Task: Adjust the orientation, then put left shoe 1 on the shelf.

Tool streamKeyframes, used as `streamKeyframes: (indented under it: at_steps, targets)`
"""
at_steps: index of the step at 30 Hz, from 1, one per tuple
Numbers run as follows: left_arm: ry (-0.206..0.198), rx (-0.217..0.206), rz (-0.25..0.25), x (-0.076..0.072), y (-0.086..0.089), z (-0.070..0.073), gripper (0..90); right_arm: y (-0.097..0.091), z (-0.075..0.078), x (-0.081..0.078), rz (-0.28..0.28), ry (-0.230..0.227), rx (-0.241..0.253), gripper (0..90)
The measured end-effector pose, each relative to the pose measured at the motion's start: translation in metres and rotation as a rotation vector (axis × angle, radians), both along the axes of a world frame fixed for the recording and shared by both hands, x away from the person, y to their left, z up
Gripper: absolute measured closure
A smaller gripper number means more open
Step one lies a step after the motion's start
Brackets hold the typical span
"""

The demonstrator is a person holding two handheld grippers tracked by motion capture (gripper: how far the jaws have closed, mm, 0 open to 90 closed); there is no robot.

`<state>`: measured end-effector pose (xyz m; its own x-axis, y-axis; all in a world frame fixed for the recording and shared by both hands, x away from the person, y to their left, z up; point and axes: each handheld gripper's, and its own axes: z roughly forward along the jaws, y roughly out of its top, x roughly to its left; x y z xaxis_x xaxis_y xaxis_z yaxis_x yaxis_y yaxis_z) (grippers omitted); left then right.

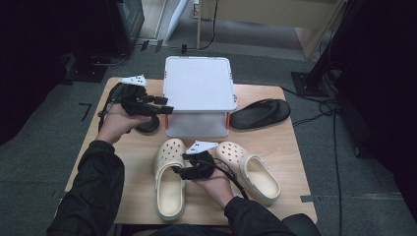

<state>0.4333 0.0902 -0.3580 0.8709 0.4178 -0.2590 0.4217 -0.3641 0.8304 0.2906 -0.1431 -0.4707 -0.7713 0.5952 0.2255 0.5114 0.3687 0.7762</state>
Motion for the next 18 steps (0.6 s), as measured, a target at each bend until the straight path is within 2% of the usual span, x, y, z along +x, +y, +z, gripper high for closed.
streamKeyframes:
  at_steps: [3, 5, 9, 12, 16, 17, 18]
  targets:
    - [-0.008, 0.016, 0.015, 0.005, -0.004, -0.007, 42.3, -0.001, 0.002, -0.002, -0.001, -0.017, -0.011, 48.1]
    - [-0.011, 0.011, 0.012, 0.006, -0.004, -0.008, 42.6, -0.001, 0.003, -0.002, -0.003, -0.026, -0.014, 50.3]
    - [-0.01, 0.004, 0.015, 0.007, -0.004, -0.009, 42.3, -0.008, 0.006, -0.003, -0.023, -0.082, -0.059, 67.7]
    - [-0.008, 0.005, 0.011, 0.007, -0.003, -0.009, 42.2, -0.01, 0.007, -0.002, -0.033, -0.061, -0.052, 69.7]
    - [-0.002, 0.003, 0.018, 0.006, -0.004, -0.008, 42.2, -0.014, 0.01, 0.0, -0.048, -0.074, -0.059, 74.0]
    - [-0.001, 0.002, 0.021, 0.006, -0.004, -0.008, 42.2, -0.016, 0.011, 0.003, -0.059, -0.055, -0.047, 74.8]
    - [-0.001, 0.002, 0.021, 0.006, -0.004, -0.008, 42.2, -0.016, 0.011, 0.003, -0.059, -0.055, -0.047, 74.8]
